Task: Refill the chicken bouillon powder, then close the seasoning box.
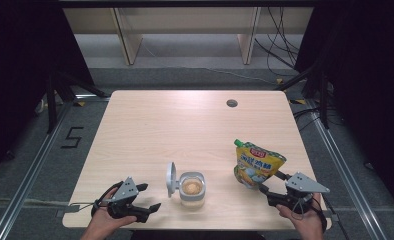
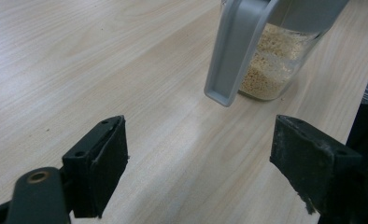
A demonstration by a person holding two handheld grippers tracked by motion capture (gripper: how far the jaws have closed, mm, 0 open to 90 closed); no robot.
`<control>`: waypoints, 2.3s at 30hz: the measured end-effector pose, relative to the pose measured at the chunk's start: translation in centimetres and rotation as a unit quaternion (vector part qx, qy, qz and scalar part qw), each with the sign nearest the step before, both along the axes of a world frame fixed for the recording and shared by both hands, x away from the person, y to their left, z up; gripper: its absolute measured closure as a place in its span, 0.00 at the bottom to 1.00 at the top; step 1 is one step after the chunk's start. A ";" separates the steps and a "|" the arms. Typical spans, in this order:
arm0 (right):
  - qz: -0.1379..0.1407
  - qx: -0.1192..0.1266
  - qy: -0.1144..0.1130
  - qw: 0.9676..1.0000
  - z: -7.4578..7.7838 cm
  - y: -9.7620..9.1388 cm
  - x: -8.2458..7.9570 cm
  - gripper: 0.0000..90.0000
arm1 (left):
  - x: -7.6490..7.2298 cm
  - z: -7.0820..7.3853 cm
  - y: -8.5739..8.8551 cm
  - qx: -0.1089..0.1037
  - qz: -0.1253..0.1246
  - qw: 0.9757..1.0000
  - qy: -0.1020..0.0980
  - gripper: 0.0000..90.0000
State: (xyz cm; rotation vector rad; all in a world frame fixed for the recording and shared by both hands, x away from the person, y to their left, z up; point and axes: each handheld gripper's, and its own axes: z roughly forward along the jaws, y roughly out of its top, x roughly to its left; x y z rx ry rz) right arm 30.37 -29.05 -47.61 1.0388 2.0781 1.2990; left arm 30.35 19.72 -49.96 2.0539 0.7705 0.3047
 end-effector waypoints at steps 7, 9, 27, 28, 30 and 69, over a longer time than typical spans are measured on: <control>-0.012 -0.020 0.011 1.000 -0.1 0.0 -1.2 0.32 | 0.2 0.1 -0.1 -0.007 -0.003 1.000 -0.006 0.20; -0.019 -0.015 0.030 0.999 0.0 0.3 -1.8 0.32 | 0.0 0.3 -0.1 -0.005 0.007 1.000 -0.001 0.20; 0.004 -0.064 0.008 0.998 -0.3 1.0 -3.2 0.31 | -0.2 0.9 0.1 -0.037 0.020 0.999 -0.004 0.21; 0.003 -0.064 0.011 0.998 -0.3 1.0 -3.2 0.31 | -0.1 1.1 0.4 -0.017 0.015 1.000 -0.009 0.21; 0.005 -0.064 0.023 0.998 -0.3 1.1 -3.3 0.31 | -0.1 1.1 0.3 -0.025 0.016 1.000 -0.008 0.22; 0.012 -0.082 0.028 0.996 -0.5 1.7 -3.3 0.32 | 0.3 6.6 -1.9 -0.052 -0.064 0.993 -0.082 0.99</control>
